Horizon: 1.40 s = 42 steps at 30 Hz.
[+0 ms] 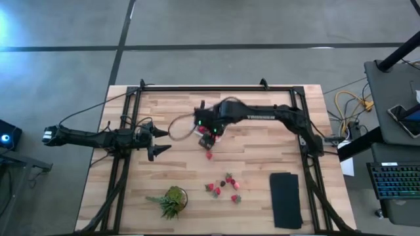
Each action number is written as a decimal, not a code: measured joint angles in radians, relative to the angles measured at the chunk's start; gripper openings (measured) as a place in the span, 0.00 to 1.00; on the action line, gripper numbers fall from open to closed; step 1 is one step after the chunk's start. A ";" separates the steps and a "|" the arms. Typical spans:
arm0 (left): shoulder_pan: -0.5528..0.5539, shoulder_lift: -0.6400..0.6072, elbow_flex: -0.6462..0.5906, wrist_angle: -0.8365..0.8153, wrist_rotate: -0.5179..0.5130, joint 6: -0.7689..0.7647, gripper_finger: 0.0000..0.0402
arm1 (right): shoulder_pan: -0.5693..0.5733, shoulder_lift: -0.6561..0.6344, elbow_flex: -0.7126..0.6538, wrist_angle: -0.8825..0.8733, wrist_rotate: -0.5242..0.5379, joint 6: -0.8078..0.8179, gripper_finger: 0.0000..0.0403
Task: Pick and placing Produce into tupperware
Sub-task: Put the red strawberry into the transparent bin
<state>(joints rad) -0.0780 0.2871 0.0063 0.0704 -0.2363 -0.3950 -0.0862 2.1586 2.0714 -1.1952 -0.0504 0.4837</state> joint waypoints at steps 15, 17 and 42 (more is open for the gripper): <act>0.000 -0.001 0.000 0.000 0.000 0.000 0.84 | 0.140 0.005 -0.180 0.136 0.185 0.446 0.57; 0.000 0.000 0.000 0.000 0.000 0.000 0.84 | 0.136 0.006 -0.217 0.172 0.162 0.459 0.57; 0.000 0.000 0.000 0.000 0.000 0.000 0.84 | 0.130 0.006 -0.405 0.485 0.097 0.607 0.57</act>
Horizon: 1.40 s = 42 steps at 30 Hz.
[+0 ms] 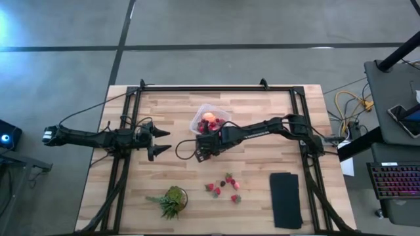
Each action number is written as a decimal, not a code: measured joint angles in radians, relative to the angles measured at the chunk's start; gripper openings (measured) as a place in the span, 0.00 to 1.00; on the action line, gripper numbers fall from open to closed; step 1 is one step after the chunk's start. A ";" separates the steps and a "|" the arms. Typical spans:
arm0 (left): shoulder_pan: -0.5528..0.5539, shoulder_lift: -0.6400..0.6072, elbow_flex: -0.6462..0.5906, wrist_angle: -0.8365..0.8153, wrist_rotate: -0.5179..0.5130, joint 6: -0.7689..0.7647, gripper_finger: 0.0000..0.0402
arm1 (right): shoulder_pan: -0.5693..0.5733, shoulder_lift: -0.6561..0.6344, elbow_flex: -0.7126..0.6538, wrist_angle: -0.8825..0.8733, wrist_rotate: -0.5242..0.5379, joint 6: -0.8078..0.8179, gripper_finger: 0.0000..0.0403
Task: Pick and placing Produce into tupperware
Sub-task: Put the red strawberry into the transparent bin
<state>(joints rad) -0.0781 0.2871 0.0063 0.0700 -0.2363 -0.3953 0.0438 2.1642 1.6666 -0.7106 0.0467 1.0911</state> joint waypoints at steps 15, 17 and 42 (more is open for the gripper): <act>0.000 0.000 0.000 0.000 0.000 0.000 0.84 | -0.012 -0.001 -0.068 0.066 0.006 -0.006 0.57; 0.000 0.000 0.000 0.000 0.000 0.000 0.84 | -0.012 -0.001 -0.068 0.065 0.006 -0.008 0.57; 0.000 0.000 0.000 0.000 0.000 0.000 0.84 | -0.012 -0.002 -0.086 0.058 -0.043 -0.034 0.33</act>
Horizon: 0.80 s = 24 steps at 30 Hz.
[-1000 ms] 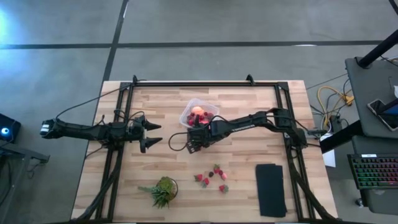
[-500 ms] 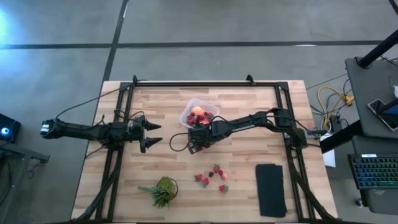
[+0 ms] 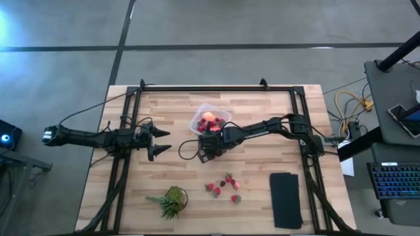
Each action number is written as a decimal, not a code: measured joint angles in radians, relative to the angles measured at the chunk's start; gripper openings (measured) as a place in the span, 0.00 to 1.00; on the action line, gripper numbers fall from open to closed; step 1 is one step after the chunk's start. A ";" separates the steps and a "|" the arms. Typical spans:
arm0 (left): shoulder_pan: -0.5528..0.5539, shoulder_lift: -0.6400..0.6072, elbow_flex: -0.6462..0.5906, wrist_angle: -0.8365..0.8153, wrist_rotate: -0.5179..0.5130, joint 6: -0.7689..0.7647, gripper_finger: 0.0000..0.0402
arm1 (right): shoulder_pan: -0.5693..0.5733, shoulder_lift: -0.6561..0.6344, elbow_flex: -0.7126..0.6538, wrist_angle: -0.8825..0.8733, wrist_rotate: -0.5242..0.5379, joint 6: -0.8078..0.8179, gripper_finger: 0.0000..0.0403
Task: Pick and placing Produce into tupperware
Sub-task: Put the red strawberry into the transparent bin
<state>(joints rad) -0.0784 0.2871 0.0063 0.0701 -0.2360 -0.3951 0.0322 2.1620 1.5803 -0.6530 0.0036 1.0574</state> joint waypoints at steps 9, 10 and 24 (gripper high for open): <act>0.000 0.000 0.000 0.000 0.000 0.000 0.84 | 0.016 -0.007 0.015 -0.025 -0.072 0.016 0.30; 0.000 0.000 0.000 0.000 0.000 0.000 0.84 | 0.023 -0.017 0.030 -0.024 -0.067 0.016 0.30; 0.000 -0.001 0.000 0.000 0.000 0.000 0.84 | -0.120 -0.078 0.406 -0.326 0.285 -0.275 0.33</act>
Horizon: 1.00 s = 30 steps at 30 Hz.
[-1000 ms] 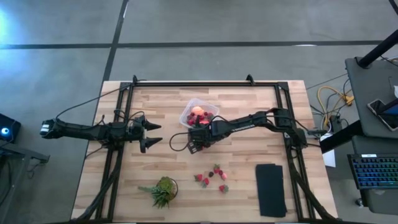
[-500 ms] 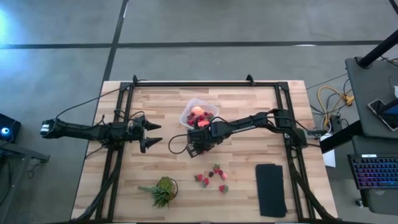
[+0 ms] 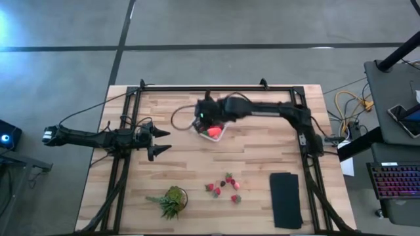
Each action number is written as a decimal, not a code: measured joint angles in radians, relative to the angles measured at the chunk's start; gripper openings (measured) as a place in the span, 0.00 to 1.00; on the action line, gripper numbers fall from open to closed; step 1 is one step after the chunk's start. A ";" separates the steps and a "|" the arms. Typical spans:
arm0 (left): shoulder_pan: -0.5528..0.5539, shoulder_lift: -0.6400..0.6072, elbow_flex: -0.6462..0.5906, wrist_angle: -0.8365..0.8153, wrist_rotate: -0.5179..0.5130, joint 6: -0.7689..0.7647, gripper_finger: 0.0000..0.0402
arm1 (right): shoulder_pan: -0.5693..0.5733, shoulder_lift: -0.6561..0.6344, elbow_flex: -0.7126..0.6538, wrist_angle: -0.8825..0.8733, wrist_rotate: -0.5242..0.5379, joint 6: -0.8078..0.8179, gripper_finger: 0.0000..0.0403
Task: Pick and placing Produce into tupperware
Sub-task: Put the red strawberry into the transparent bin
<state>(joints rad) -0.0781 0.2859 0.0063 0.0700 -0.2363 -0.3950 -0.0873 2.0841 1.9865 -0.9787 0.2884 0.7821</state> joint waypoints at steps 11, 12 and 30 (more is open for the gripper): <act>0.000 0.001 0.000 0.000 0.000 0.000 0.84 | -0.115 0.078 -0.022 -0.050 -0.129 -0.078 0.53; 0.000 0.001 0.000 0.000 0.000 0.000 0.84 | -0.108 0.072 -0.022 -0.050 -0.140 -0.102 0.54; 0.000 0.002 0.000 0.000 0.000 0.000 0.84 | 0.402 -0.021 -0.205 -0.151 -0.187 -0.570 0.54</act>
<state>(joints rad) -0.0784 0.2874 0.0063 0.0696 -0.2359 -0.3950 0.3146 2.0633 1.7818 -1.1298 0.1010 0.2123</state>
